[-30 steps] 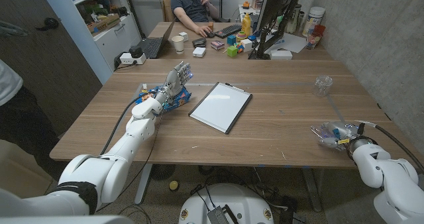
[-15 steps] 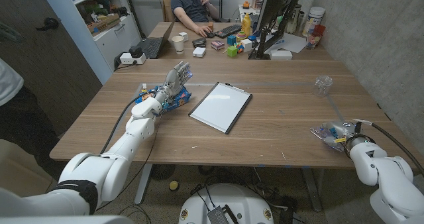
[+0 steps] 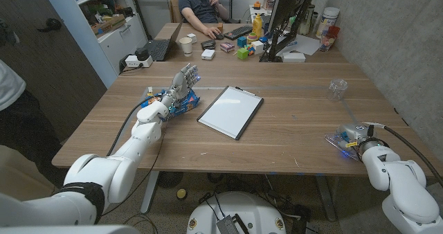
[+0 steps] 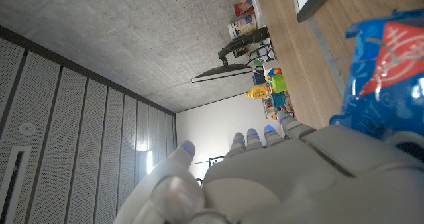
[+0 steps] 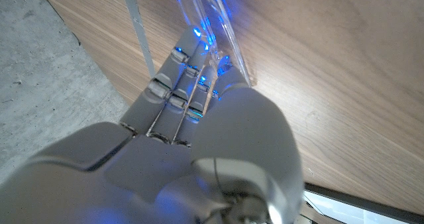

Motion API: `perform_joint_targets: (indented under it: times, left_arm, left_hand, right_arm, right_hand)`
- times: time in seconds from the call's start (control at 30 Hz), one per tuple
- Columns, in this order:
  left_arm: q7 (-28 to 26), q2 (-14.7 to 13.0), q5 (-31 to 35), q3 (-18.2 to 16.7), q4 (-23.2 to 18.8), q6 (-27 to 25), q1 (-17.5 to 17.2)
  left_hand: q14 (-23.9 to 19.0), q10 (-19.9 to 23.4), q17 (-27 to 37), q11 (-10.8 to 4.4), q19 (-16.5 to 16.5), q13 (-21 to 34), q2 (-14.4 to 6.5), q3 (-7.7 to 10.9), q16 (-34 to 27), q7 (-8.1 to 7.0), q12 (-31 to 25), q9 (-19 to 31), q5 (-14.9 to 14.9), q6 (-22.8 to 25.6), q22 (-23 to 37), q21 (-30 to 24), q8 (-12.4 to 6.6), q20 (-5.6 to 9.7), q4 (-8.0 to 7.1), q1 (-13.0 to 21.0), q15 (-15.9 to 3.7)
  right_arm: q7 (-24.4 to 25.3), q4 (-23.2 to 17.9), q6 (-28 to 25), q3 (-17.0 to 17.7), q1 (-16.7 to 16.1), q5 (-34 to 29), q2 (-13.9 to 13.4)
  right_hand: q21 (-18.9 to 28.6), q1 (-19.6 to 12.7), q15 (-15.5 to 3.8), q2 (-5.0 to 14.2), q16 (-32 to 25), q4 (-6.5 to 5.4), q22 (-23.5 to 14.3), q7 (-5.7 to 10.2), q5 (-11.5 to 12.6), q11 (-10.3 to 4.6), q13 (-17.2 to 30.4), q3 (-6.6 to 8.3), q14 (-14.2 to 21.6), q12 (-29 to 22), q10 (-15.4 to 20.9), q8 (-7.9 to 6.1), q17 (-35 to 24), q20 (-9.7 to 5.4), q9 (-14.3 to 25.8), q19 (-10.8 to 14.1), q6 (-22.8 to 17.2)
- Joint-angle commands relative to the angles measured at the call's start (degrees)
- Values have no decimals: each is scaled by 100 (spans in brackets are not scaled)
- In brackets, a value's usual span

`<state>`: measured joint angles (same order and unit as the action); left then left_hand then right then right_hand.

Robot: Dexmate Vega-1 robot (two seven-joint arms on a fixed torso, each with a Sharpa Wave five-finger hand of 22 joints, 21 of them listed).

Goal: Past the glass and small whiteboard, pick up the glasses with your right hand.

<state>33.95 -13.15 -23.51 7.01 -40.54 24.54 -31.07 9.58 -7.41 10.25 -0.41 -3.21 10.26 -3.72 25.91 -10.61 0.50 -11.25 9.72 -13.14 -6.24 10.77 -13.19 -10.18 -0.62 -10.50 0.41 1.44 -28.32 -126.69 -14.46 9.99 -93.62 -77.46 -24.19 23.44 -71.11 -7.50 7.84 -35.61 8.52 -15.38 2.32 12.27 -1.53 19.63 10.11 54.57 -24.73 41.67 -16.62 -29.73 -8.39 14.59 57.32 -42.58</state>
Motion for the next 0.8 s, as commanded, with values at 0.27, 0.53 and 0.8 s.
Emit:
perform_joint_targets:
  times: [0.27,0.53,0.8]
  left_arm:
    - [226,151,128,-217,737,195,354]
    - [226,180,199,-261,707,185,344]
    - [180,163,208,-252,422,85,194]
  left_hand:
    - [98,8,24,0,0,19,-545,-40,-8,17,-19,25,-37,-28,33,11,-16,5,-1,4,13]
    - [94,23,25,6,2,20,-548,-43,-9,18,-25,25,-39,-35,33,10,-15,5,-3,2,16]
    - [94,26,25,12,2,20,-551,-45,-9,21,-25,25,-40,-36,33,11,-15,5,-4,1,17]
  right_arm:
    - [556,105,-102,-106,50,-97,-32]
    - [927,85,-46,-40,-53,6,-33]
    - [1262,25,-38,47,-168,51,38]
  right_hand:
    - [1030,-479,-505,67,-1093,-61,-552,-229,-24,44,1251,-203,813,-1312,339,-231,-1673,-78,525,545,-566]
    - [1273,-501,-505,128,-1061,-119,-588,-299,-38,86,1563,-187,994,-1688,514,-318,-1866,-123,619,709,-765]
    - [1435,-484,-502,166,-974,-170,-592,-338,-60,95,1753,-171,1168,-1899,578,-341,-1861,-140,624,819,-876]
